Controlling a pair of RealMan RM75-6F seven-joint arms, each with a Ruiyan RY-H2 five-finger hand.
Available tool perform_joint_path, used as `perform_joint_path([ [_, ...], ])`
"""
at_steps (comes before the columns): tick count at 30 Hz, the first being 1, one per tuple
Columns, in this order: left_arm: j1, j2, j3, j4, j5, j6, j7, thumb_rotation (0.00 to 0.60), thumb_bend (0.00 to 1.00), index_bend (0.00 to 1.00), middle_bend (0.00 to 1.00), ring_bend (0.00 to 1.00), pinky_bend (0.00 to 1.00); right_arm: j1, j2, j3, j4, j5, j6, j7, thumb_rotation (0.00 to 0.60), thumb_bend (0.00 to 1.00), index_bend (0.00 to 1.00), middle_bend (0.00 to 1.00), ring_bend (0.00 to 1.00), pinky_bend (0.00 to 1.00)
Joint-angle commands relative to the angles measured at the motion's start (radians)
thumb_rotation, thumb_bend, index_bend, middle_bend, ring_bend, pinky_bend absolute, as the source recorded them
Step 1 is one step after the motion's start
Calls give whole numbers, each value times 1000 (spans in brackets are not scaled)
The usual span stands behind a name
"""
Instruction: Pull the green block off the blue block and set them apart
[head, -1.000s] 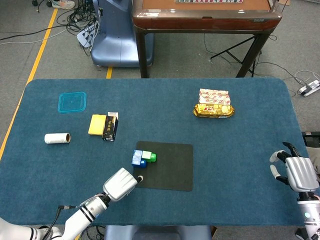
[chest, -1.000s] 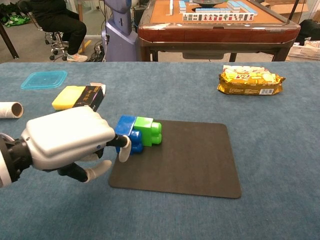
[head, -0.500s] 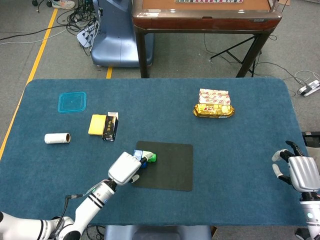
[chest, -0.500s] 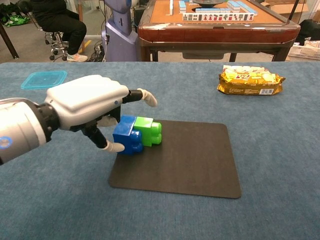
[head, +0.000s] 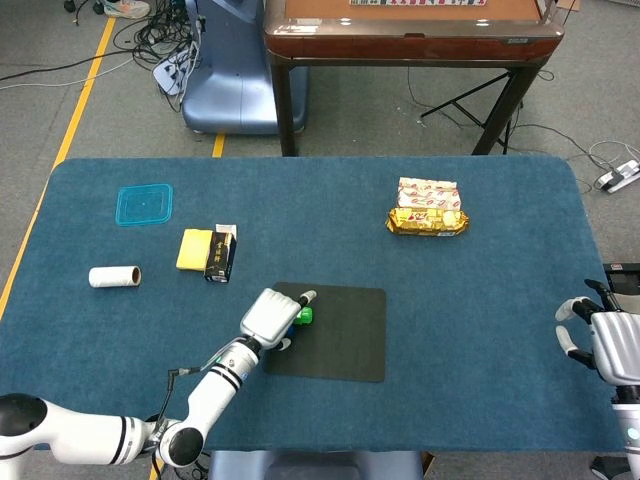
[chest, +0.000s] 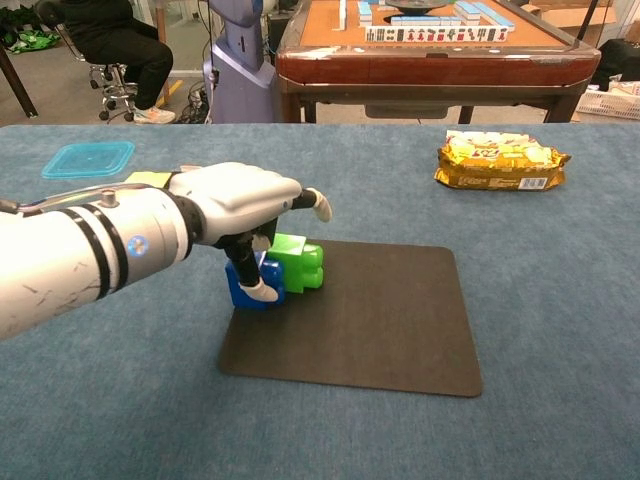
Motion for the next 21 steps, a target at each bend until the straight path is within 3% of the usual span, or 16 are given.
perform_joint_path([
  [1, -19, -7, -15, 20, -45, 2, 6, 600, 152, 218, 1000, 1000, 1000, -2, -5, -3, 9, 4, -5, 7, 600, 350, 541, 509, 567, 623],
  [13, -69, 83, -7, -67, -250, 37, 76, 600, 152, 227, 1000, 1000, 1000, 11, -22, -4, 19, 0, -25, 2, 600, 350, 541, 508, 567, 623],
  [21, -104, 96, 3, -75, -323, 54, 85, 600, 152, 250, 1000, 1000, 1000, 15, -29, -7, 21, 1, -34, -4, 600, 350, 541, 509, 567, 623],
])
